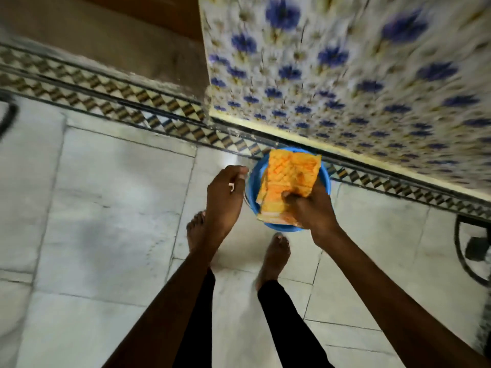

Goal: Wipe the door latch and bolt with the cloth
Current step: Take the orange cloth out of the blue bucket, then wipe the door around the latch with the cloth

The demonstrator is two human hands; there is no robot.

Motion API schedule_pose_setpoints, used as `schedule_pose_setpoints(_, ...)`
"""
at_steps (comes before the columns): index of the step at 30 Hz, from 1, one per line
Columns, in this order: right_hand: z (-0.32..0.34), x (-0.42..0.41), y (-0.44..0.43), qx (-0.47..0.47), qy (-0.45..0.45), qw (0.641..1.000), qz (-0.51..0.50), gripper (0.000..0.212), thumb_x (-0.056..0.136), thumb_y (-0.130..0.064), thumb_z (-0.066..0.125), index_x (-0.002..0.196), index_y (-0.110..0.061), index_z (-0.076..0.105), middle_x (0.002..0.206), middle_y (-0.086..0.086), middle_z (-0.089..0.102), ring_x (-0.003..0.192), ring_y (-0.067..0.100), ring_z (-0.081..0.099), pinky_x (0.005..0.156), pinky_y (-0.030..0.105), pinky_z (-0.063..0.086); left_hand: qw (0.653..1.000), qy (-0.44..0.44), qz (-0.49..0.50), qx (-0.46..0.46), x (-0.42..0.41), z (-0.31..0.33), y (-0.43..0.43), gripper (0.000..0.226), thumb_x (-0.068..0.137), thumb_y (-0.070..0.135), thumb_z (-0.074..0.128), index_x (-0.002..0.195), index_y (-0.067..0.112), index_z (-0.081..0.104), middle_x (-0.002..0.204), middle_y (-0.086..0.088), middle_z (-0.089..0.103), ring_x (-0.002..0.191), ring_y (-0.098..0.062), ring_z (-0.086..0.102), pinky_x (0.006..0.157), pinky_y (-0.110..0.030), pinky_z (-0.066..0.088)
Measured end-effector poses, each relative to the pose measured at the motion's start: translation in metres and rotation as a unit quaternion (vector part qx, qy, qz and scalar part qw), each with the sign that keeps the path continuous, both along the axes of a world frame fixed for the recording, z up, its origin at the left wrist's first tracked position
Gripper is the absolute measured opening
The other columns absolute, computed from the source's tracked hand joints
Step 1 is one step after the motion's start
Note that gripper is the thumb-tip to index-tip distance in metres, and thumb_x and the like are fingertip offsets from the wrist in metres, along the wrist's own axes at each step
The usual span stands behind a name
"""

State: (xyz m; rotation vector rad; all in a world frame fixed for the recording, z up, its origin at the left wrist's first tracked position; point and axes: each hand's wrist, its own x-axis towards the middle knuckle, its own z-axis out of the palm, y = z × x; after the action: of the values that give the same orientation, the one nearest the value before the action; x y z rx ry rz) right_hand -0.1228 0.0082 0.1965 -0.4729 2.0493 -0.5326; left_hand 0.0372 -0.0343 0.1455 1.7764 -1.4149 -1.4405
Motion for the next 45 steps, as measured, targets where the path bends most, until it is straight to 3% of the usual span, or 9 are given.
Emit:
schedule_pose_setpoints(4,0.147,0.023,-0.032,-0.021,-0.15,0.985,-0.085,0.047,0.082,-0.001,0.07,0.126,-0.018,0.062,0.121,0.006,0.069,0.11,0.03,0.065,0.098,0.055,0.05,0.996,0.053,0.067,0.007,0.037,0.145,-0.029,0.018,0.097,0.006,0.056,0.104,0.012,0.072,0.097,0.0,0.074,0.091,-0.017,0.069,0.074,-0.009,0.048)
schedule_pose_setpoints(11,0.42,0.087,-0.096,-0.111,-0.215,0.969,-0.058,0.037,0.087,0.008,0.06,0.12,-0.009,0.064,0.11,0.007,0.073,0.09,0.019,0.072,0.072,0.031,0.062,0.977,0.151,0.14,-0.049,0.106,0.423,-0.088,0.018,0.1,0.01,0.055,0.107,0.019,0.069,0.098,-0.002,0.074,0.089,-0.014,0.07,0.079,-0.024,0.053)
schedule_pose_setpoints(15,0.539,0.129,-0.125,-0.178,-0.231,0.954,-0.068,0.031,0.086,0.003,0.062,0.113,-0.01,0.068,0.109,0.012,0.074,0.097,0.031,0.072,0.075,0.042,0.061,0.97,0.192,0.083,-0.121,0.155,0.539,-0.119,0.017,0.1,0.006,0.054,0.109,0.009,0.068,0.094,-0.002,0.074,0.088,-0.019,0.07,0.078,-0.023,0.054)
schedule_pose_setpoints(22,0.621,0.181,-0.169,-0.268,-0.249,0.927,-0.085,0.022,0.091,-0.006,0.062,0.107,-0.021,0.067,0.102,0.001,0.077,0.092,0.022,0.074,0.069,0.039,0.062,0.967,0.189,0.006,-0.169,0.186,0.628,-0.196,0.02,0.099,0.007,0.056,0.097,0.022,0.069,0.09,-0.003,0.073,0.083,-0.014,0.068,0.071,-0.02,0.052)
schedule_pose_setpoints(30,0.667,0.197,-0.267,-0.417,-0.152,0.883,-0.155,0.021,0.097,-0.017,0.057,0.1,-0.038,0.061,0.107,-0.013,0.068,0.105,0.015,0.064,0.096,0.043,0.052,0.939,0.142,-0.059,-0.308,0.162,0.713,-0.318,0.014,0.1,0.023,0.058,0.101,0.032,0.069,0.098,0.013,0.072,0.095,-0.005,0.067,0.084,-0.031,0.053)
schedule_pose_setpoints(33,0.677,0.188,-0.311,-0.457,-0.085,0.865,-0.187,0.02,0.097,-0.023,0.055,0.114,-0.031,0.063,0.114,-0.008,0.068,0.113,0.02,0.062,0.101,0.044,0.049,0.909,0.077,-0.092,-0.399,0.148,0.744,-0.361,0.012,0.1,0.029,0.057,0.106,0.028,0.067,0.109,0.013,0.066,0.101,0.001,0.06,0.082,-0.02,0.049)
schedule_pose_setpoints(35,0.677,0.187,-0.337,-0.455,-0.033,0.866,-0.204,0.043,0.098,-0.028,0.053,0.14,-0.029,0.048,0.135,-0.002,0.059,0.124,0.022,0.055,0.108,0.046,0.043,0.885,0.016,-0.103,-0.454,0.139,0.753,-0.391,0.017,0.1,0.03,0.057,0.115,0.025,0.064,0.118,0.009,0.059,0.109,-0.002,0.056,0.088,-0.018,0.045)
schedule_pose_setpoints(40,0.677,0.18,-0.394,-0.47,-0.028,0.825,-0.312,0.048,0.099,-0.012,0.051,0.146,-0.022,0.042,0.141,-0.002,0.053,0.127,0.022,0.052,0.106,0.038,0.043,0.819,-0.106,-0.157,-0.542,0.124,0.749,-0.472,0.04,0.098,0.027,0.057,0.137,0.023,0.048,0.143,-0.001,0.041,0.134,-0.016,0.039,0.106,-0.042,0.047)
schedule_pose_setpoints(45,0.692,0.161,-0.457,-0.547,0.3,0.759,-0.186,0.061,0.088,0.006,0.05,0.145,-0.015,0.044,0.149,0.005,0.046,0.139,0.025,0.041,0.108,0.043,0.043,0.708,-0.224,-0.158,-0.651,0.107,0.77,-0.542,0.055,0.098,0.03,0.056,0.149,0.018,0.041,0.156,-0.011,0.032,0.146,-0.028,0.027,0.118,-0.049,0.031)
